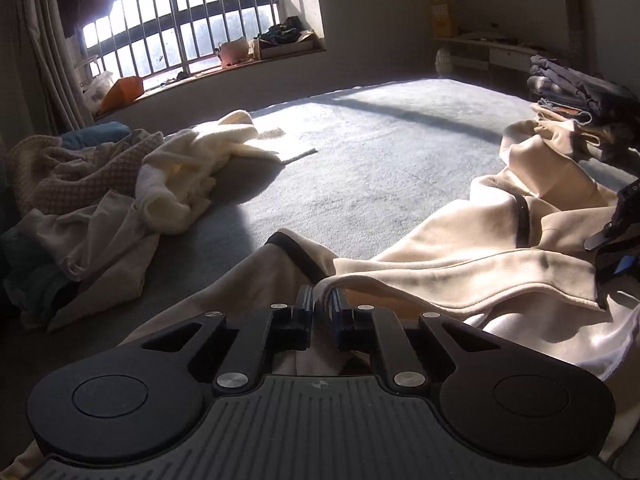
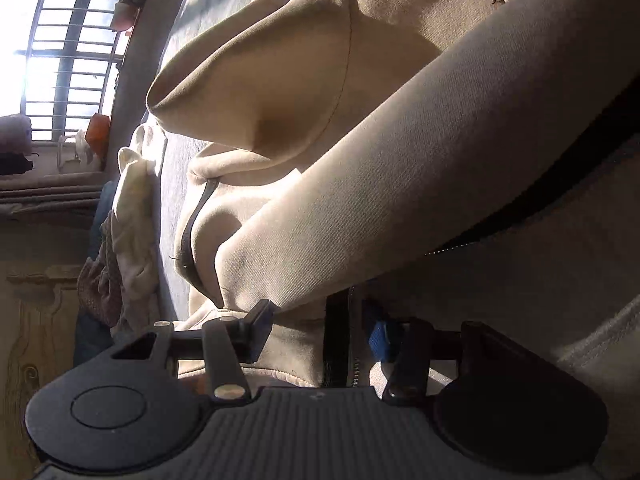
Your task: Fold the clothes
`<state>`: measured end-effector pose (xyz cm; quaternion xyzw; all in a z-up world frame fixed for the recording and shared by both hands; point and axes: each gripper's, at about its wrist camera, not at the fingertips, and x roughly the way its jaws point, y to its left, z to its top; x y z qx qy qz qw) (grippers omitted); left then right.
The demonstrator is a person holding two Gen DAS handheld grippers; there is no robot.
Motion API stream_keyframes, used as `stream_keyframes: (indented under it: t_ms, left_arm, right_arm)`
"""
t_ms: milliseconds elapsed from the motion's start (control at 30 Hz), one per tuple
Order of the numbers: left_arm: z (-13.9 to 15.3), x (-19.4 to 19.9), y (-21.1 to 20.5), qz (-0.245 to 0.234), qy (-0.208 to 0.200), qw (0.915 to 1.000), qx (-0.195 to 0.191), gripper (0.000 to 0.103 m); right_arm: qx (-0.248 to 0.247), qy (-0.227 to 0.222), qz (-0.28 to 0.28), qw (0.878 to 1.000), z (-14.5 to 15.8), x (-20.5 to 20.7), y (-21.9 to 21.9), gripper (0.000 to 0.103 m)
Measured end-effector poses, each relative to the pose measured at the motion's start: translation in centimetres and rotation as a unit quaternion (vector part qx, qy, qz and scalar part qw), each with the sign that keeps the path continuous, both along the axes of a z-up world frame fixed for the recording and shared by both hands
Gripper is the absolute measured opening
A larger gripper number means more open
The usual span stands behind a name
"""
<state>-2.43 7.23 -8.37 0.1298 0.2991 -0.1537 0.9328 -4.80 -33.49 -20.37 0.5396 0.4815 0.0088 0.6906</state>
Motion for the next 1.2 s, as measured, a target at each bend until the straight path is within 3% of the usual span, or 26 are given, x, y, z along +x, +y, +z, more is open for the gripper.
stream_keyframes:
  t_ms: [100, 267, 367, 567, 767, 933, 1200]
  left_arm:
    - [-0.6, 0.7, 0.0, 0.002, 0.007, 1.0000, 0.004, 0.009]
    - [-1.1, 0.6, 0.1, 0.003, 0.001, 0.9999, -0.010, 0.004]
    - [-0.4, 0.9, 0.6, 0.010, -0.020, 0.9992, -0.033, 0.003]
    - [2.2, 3.9, 0.5, 0.016, -0.076, 0.9948, -0.066, 0.003]
    - [4.0, 10.5, 0.1, 0.051, -0.113, 0.9866, -0.107, 0.003]
    - [4.2, 15.8, 0.8, 0.096, -0.110, 0.9777, -0.150, 0.003]
    - [5.3, 21.9, -0.3, 0.123, -0.137, 0.9750, -0.125, 0.003]
  right_arm:
    - [0.002, -0.016, -0.001, 1.000, -0.3, 0.9, 0.4, 0.052]
    - [-0.010, -0.088, -0.036, 0.995, 1.7, 1.2, -0.4, 0.026]
    - [-0.014, -0.136, -0.044, 0.990, 3.9, 2.3, -1.1, 0.021]
    - [-0.086, -0.238, -0.024, 0.967, 10.6, 7.9, -1.7, 0.019]
    - [-0.149, -0.294, 0.007, 0.944, 15.2, 15.3, -1.0, 0.017]
    - [-0.174, -0.316, 0.025, 0.932, 16.7, 20.5, -0.2, 0.016]
    - [-0.175, -0.340, 0.013, 0.924, 17.5, 28.1, -0.2, 0.016]
